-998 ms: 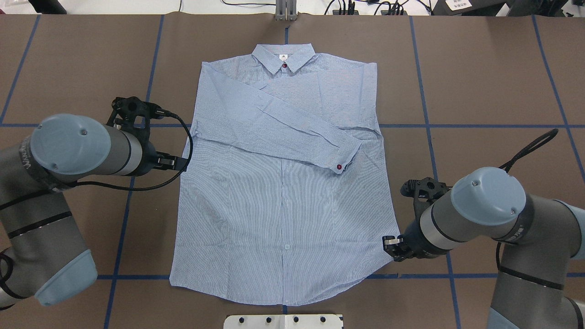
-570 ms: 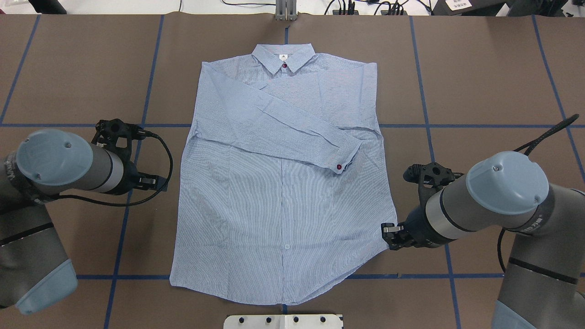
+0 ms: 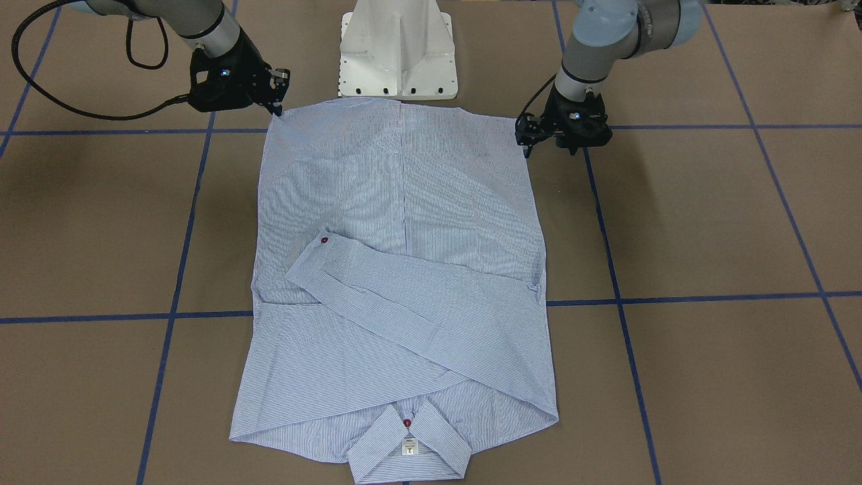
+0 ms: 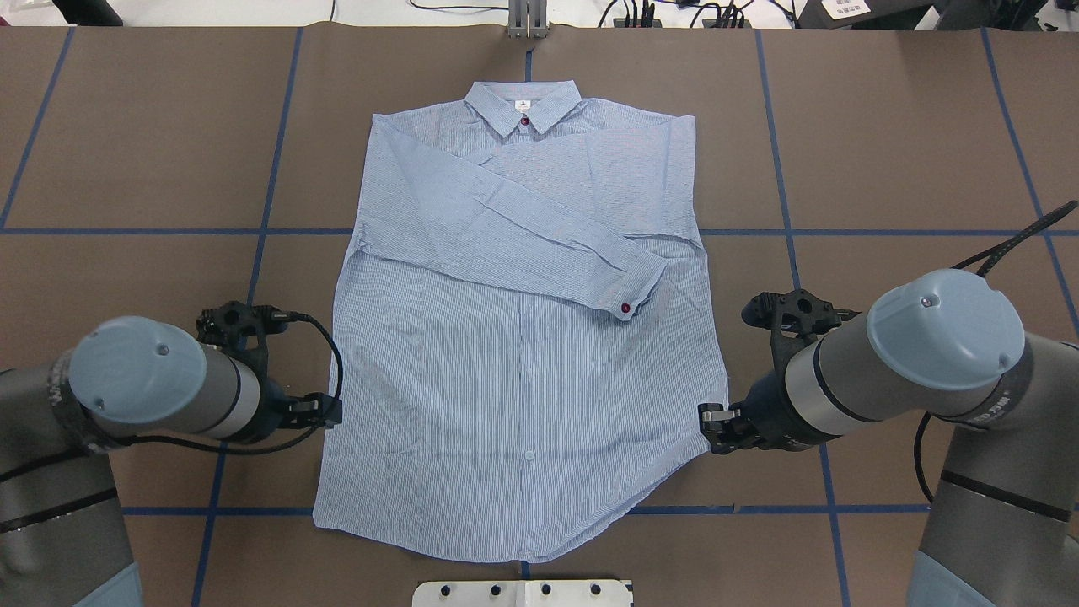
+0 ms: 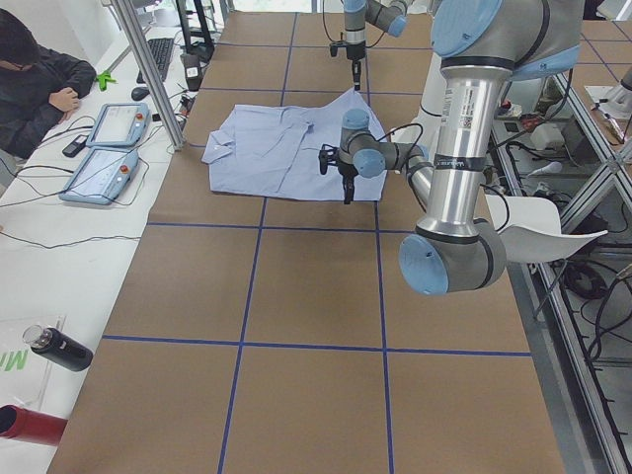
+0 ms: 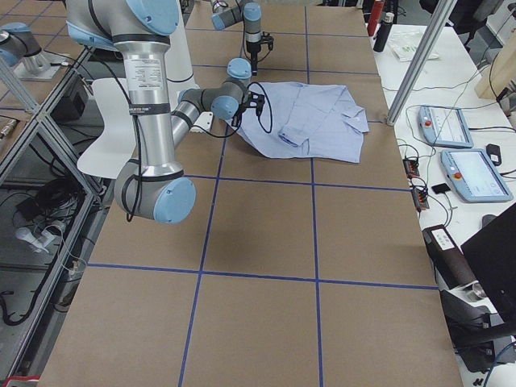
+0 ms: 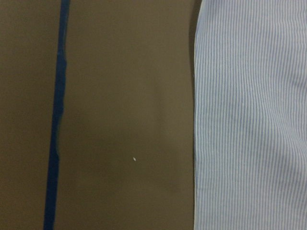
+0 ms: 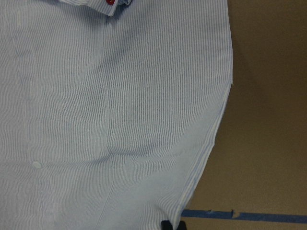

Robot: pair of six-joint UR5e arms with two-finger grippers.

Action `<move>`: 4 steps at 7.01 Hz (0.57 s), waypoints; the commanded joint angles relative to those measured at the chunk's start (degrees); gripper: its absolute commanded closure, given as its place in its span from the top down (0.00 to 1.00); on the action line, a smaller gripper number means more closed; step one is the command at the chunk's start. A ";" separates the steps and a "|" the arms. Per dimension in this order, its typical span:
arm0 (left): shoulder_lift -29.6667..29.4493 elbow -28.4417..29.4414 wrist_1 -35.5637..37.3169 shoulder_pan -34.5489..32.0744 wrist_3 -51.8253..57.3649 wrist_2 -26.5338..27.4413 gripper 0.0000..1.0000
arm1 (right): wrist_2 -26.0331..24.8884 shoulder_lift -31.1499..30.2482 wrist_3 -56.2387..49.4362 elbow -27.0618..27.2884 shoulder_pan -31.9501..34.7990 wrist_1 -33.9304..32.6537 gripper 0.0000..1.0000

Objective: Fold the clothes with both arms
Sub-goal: 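Move the left gripper down to the opposite side edge near the hem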

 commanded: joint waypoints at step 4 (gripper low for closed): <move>-0.63 0.55 -1.01 10.32 -13.97 0.55 0.80 | 0.11 0.15 -0.06 0.48 0.01 0.00 0.00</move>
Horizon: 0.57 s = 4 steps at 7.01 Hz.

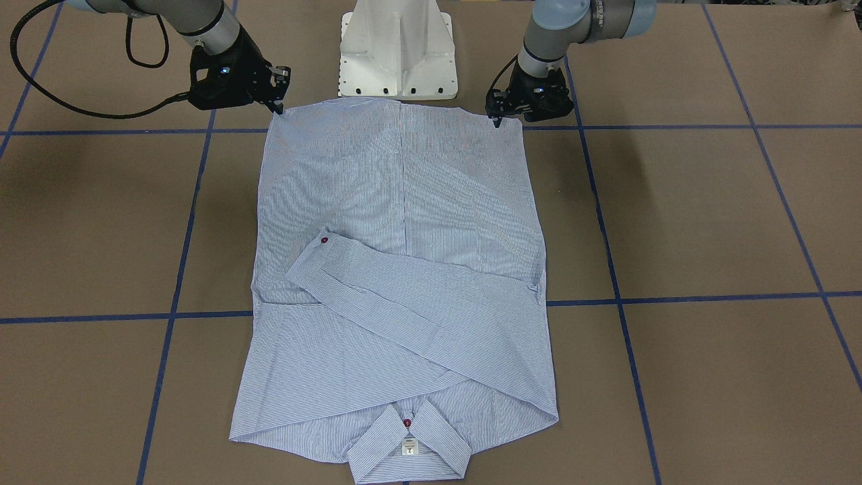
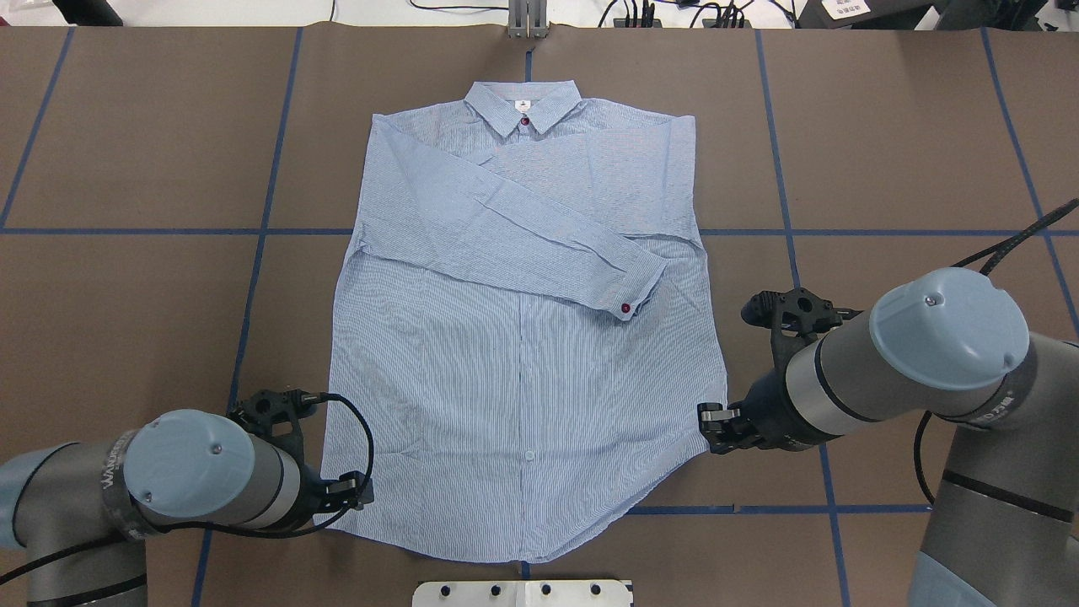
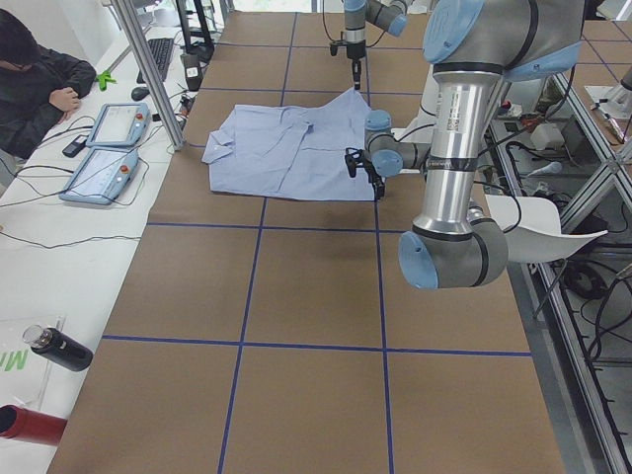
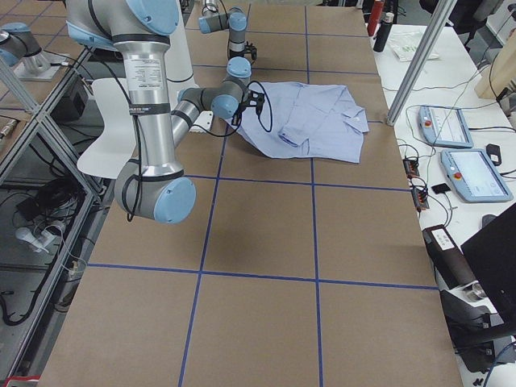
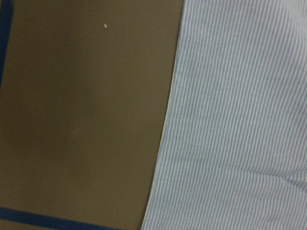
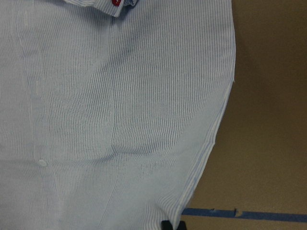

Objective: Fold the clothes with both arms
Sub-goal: 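Move the left gripper down to the opposite side edge near the hem, then grasp the hem corners with both grippers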

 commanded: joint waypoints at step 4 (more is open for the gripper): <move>0.18 1.94 0.19 0.99 -0.67 0.14 0.70 | 0.01 0.03 0.00 0.08 -0.06 0.00 0.00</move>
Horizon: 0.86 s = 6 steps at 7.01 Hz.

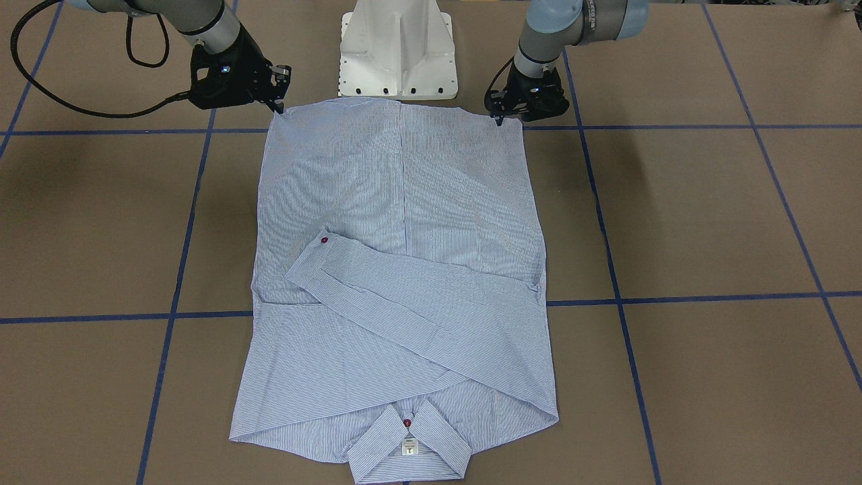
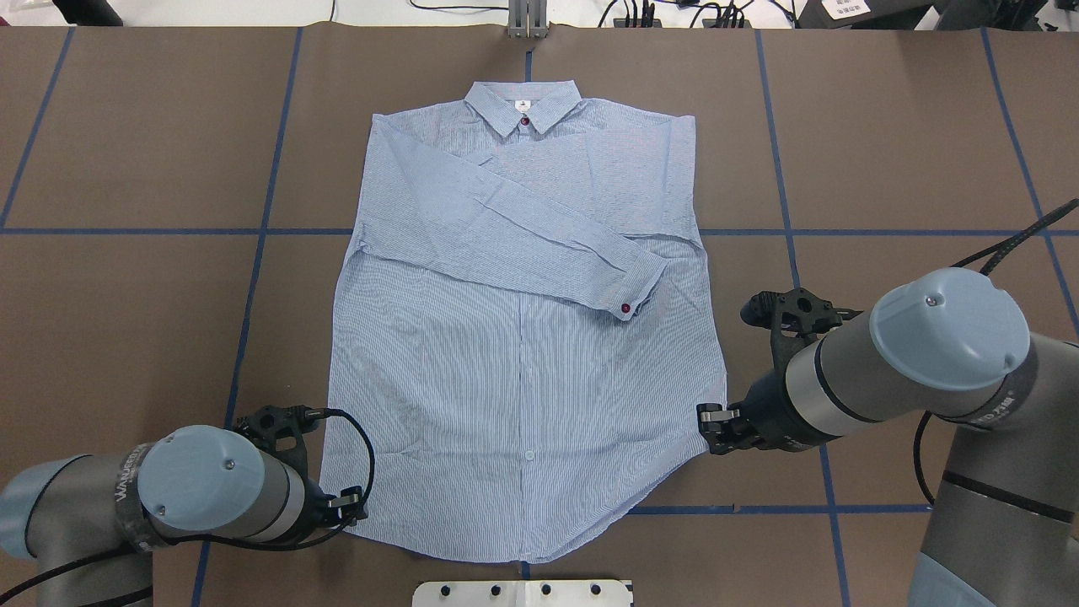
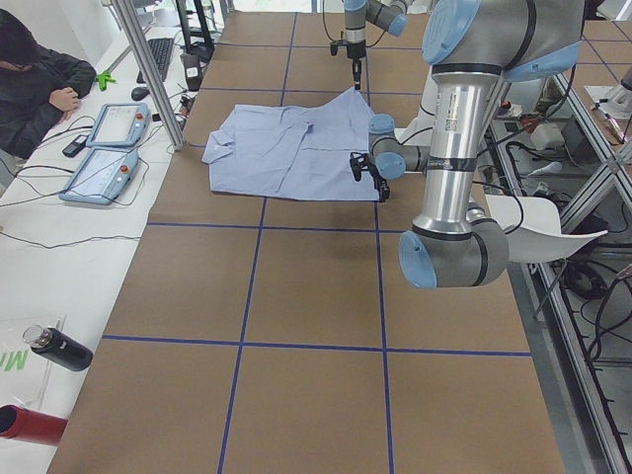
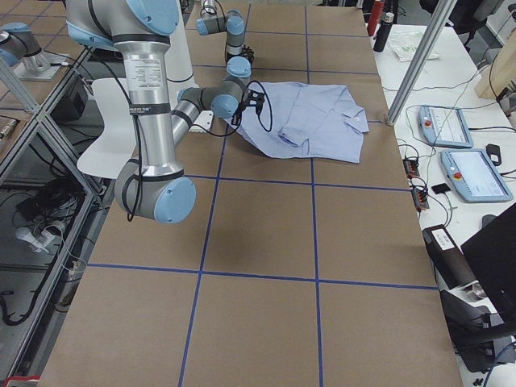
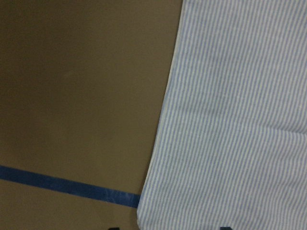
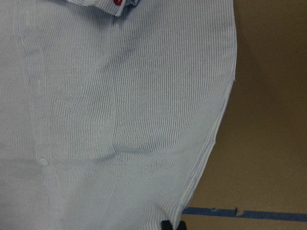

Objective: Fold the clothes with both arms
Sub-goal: 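Grasp the hem corners with both grippers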

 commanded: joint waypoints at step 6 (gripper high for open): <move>-0.24 0.19 0.45 -0.66 -0.24 -0.02 0.48 | 0.09 -0.09 0.00 0.01 0.17 0.09 0.00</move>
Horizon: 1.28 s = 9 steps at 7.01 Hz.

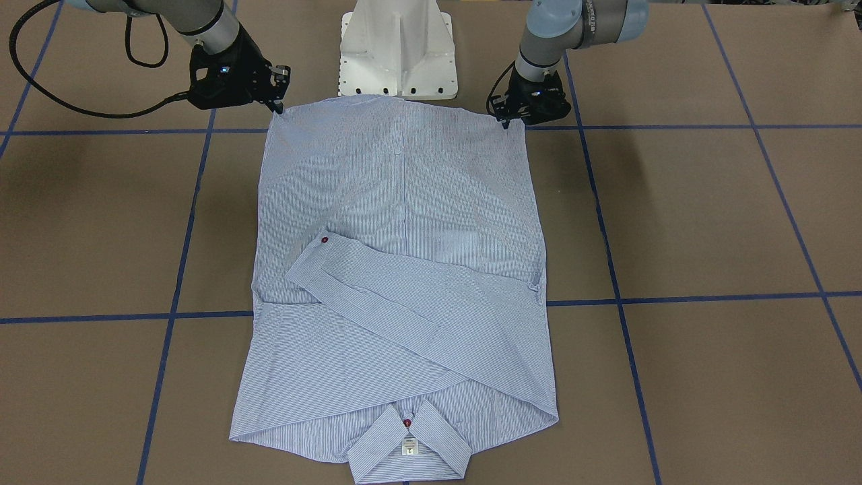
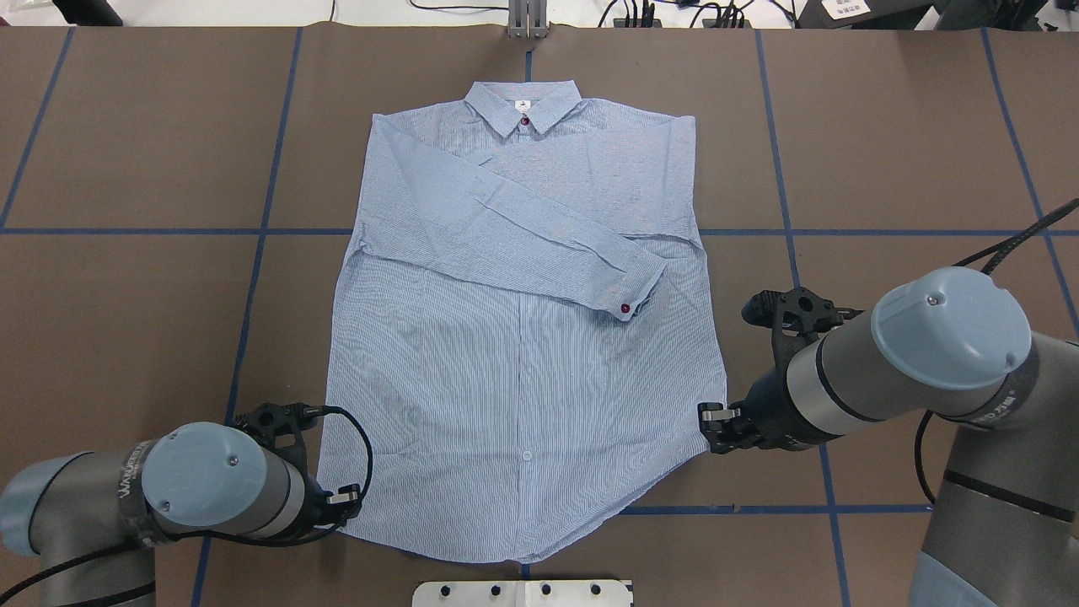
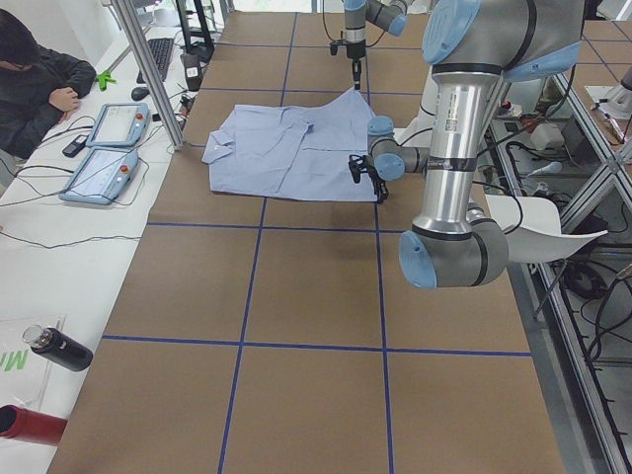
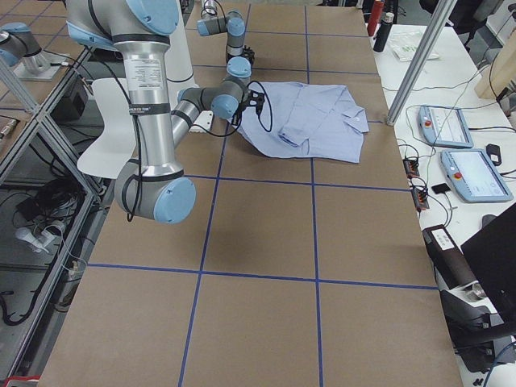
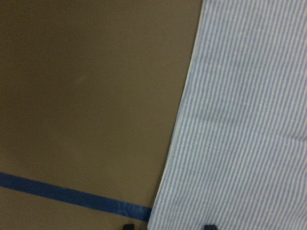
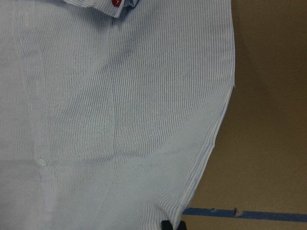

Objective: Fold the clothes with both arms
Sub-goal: 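Grasp the hem corners with both grippers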

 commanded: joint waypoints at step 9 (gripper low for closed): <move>0.02 -0.38 0.31 -0.88 -0.97 -0.01 0.23 | 0.03 -0.27 0.00 -0.09 0.04 -0.02 0.00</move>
